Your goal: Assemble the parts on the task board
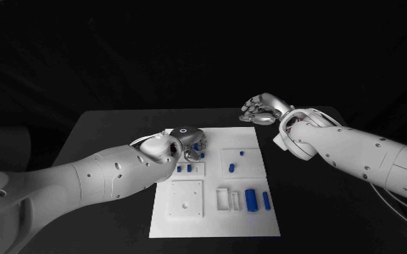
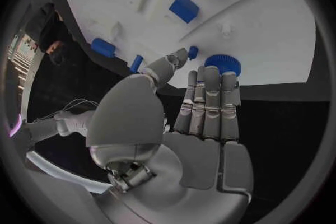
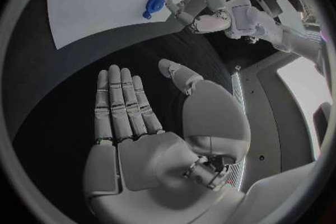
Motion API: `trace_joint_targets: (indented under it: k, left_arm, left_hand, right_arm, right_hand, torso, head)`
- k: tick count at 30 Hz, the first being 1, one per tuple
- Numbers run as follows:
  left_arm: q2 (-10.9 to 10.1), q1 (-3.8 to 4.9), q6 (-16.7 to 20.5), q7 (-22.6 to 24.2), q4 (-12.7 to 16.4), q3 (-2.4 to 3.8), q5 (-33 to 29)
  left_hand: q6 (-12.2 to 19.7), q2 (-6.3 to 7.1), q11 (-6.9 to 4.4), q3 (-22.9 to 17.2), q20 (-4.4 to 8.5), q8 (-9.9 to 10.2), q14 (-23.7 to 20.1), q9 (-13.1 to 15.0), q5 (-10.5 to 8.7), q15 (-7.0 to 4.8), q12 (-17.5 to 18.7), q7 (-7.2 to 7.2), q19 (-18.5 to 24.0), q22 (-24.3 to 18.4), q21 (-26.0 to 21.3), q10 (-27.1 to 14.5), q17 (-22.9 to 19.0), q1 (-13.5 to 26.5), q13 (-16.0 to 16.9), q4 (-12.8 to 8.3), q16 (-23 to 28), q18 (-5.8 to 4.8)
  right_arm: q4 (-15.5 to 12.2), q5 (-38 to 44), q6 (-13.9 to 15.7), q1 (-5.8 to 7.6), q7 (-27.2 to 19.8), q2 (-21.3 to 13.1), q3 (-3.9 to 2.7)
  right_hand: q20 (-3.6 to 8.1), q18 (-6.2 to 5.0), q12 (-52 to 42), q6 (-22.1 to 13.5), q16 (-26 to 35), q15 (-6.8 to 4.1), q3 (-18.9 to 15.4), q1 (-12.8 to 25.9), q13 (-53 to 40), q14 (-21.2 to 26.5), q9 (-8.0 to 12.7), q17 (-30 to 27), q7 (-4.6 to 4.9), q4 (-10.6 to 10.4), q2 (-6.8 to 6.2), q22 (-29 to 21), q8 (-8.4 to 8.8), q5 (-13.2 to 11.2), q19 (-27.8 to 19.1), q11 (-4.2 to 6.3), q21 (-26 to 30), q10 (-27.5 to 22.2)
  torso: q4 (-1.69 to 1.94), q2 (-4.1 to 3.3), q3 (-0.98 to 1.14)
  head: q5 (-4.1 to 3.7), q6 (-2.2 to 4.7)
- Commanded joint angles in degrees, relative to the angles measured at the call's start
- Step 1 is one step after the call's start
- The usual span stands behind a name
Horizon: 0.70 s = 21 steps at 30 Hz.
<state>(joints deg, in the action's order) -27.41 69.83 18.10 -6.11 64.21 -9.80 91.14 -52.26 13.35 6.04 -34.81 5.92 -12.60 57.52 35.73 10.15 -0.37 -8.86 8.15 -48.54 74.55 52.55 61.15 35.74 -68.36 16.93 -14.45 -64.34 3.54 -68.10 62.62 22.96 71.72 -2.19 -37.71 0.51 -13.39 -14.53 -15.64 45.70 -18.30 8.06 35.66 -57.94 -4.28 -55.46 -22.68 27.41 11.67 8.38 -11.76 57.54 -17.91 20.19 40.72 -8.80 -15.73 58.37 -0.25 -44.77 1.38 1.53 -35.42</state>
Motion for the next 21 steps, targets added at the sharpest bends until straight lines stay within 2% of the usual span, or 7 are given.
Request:
trace_joint_targets:
  k: [1, 6, 11, 21]
  left_arm:
    - [0.6, 0.02, 0.0, 0.7, -0.5, 0.01, 0.9]
    - [1.4, -0.03, -0.6, 1.0, -1.6, 0.0, 0.7]
    - [1.7, -0.14, -0.4, 1.7, -2.3, 0.0, 0.5]
    - [2.4, -0.44, -0.9, 2.2, -3.4, -0.02, -0.1]
  left_hand:
    - [0.2, 0.21, 0.44, 0.0, -0.27, 0.2, 0.1, -0.1, 0.27, 0.48, 0.4, -0.02, -0.4, 0.1, -0.3, -0.9, -0.1, 0.0, -0.4, 0.5, -0.1, 2.06]
    - [0.0, -0.02, 0.43, 0.1, -0.31, 0.0, 0.3, -0.2, 0.1, 0.48, 0.6, -0.15, -0.5, 0.2, -0.3, -0.6, -0.1, 0.0, -0.8, 0.7, -0.3, 2.18]
    - [-0.8, -0.78, -0.42, 0.6, 0.21, -0.4, 1.6, -0.4, 0.0, -0.35, -0.6, -0.12, -1.8, 0.9, 0.7, 2.7, 0.3, -0.1, -0.9, 0.8, -1.9, 2.59]
    - [-1.4, -1.35, -0.75, 0.8, 0.58, -0.7, 2.1, -0.7, -0.14, -0.68, -0.8, -0.2, -2.3, 1.2, 1.1, 3.8, 0.4, -0.1, -1.1, 0.7, -2.7, 2.64]
  right_arm:
    - [-0.1, 0.1, -0.5, -0.02, -0.7, 0.1, -0.03]
    - [-0.2, 0.1, -0.5, -0.02, -0.7, 0.1, -0.03]
    - [-0.3, 0.1, -0.5, -0.02, -0.7, 0.1, -0.03]
    - [-0.4, 0.1, -0.5, -0.02, -0.7, 0.2, -0.03]
  right_hand:
    - [-0.06, 0.13, 0.3, -0.3, 0.1, -0.01, -0.2, -0.2, 0.1, 0.5, 0.1, -0.1, 0.22, 0.0, 0.04, 0.1, 0.09, 0.2, -0.5, 0.05, 0.3, 0.4]
    - [-0.06, 0.12, 0.3, -0.3, 0.1, -0.01, -0.3, -0.2, 0.1, 0.5, 0.1, -0.1, 0.22, 0.0, 0.07, 0.1, 0.08, 0.2, -0.5, 0.05, 0.3, 0.4]
    - [-0.06, 0.12, 0.3, -0.3, 0.1, -0.01, -0.3, -0.2, 0.1, 0.5, 0.1, -0.1, 0.22, 0.0, 0.09, 0.1, 0.08, 0.2, -0.5, 0.05, 0.3, 0.4]
    - [-0.06, 0.1, 0.3, -0.3, 0.1, -0.02, -0.3, -0.2, 0.1, 0.5, 0.1, -0.1, 0.21, 0.0, 0.12, 0.1, 0.06, 0.2, -0.5, 0.06, 0.3, 0.5]
  torso:
    - [0.06, 0.0, -0.02]
    - [0.0, 0.0, -0.02]
    - [0.02, -0.02, 0.01]
    - [0.06, 0.03, 0.02]
  head:
    - [-0.05, 0.03]
    - [-0.13, -0.03]
    - [-0.16, -0.11]
    - [-0.23, -0.29]
